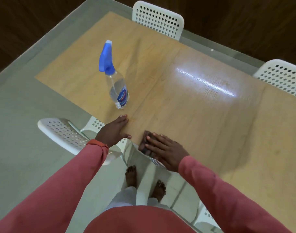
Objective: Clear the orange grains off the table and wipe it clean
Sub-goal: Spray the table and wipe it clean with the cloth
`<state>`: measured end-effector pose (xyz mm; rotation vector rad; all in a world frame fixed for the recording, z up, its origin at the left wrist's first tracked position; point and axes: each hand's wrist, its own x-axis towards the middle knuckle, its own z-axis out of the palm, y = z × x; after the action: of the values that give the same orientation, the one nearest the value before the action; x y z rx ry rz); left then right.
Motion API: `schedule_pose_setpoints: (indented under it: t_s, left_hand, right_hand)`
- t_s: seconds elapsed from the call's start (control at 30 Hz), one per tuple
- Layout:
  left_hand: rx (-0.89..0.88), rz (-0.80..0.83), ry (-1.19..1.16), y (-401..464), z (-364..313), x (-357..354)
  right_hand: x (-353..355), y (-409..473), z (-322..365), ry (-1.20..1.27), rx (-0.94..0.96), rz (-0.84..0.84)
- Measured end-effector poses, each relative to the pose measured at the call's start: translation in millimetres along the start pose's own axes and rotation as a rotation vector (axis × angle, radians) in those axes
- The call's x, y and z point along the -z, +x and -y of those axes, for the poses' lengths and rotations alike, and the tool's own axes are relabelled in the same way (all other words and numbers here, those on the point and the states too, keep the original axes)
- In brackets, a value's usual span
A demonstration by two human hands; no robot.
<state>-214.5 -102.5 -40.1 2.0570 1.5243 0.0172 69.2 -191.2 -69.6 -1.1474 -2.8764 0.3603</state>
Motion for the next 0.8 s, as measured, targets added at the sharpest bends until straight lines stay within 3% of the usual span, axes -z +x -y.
schedule_pose_setpoints:
  t_s: [0.07, 0.2, 0.3, 0.37, 0.43, 0.53, 0.6, 0.67, 0.8]
  left_hand:
    - [0.001, -0.007, -0.004, 0.0, 8.5, 3.9]
    - [0.023, -0.027, -0.024, -3.2, 18.6, 9.8]
    - [0.014, 0.008, -0.016, -2.1, 21.2, 13.1]
    - [0.013, 0.018, -0.006, 0.1, 23.4, 14.1]
    - [0.008, 0.02, -0.004, 2.4, 24.6, 14.6]
    - [-0.007, 0.012, -0.004, 4.5, 27.7, 14.1]
    - [-0.015, 0.017, -0.026, 5.0, 31.2, 10.8]
    - [-0.017, 0.024, -0.036, 6.0, 32.0, 9.7]
    - [-0.011, 0.009, -0.058, 7.6, 33.7, 8.6]
  right_hand:
    - [3.5, -22.9, -29.5, 0.004, 0.002, 0.011]
    - [24.9, -7.5, -107.4, 0.005, -0.411, -0.055]
    - [43.5, 54.4, -116.7, 0.02, -0.645, -0.023]
    - [40.6, 94.8, -97.7, 0.015, -0.576, -0.011]
    - [23.7, 110.2, -53.9, -0.04, -0.363, -0.01]
    - [-1.5, 70.2, 8.9, -0.026, -0.081, -0.005]
    - [-3.3, 29.6, 10.1, 0.007, 0.001, 0.022]
    - [1.3, 1.4, -22.7, 0.003, -0.03, 0.021]
    - [27.1, 14.6, -98.9, 0.011, -0.492, -0.065]
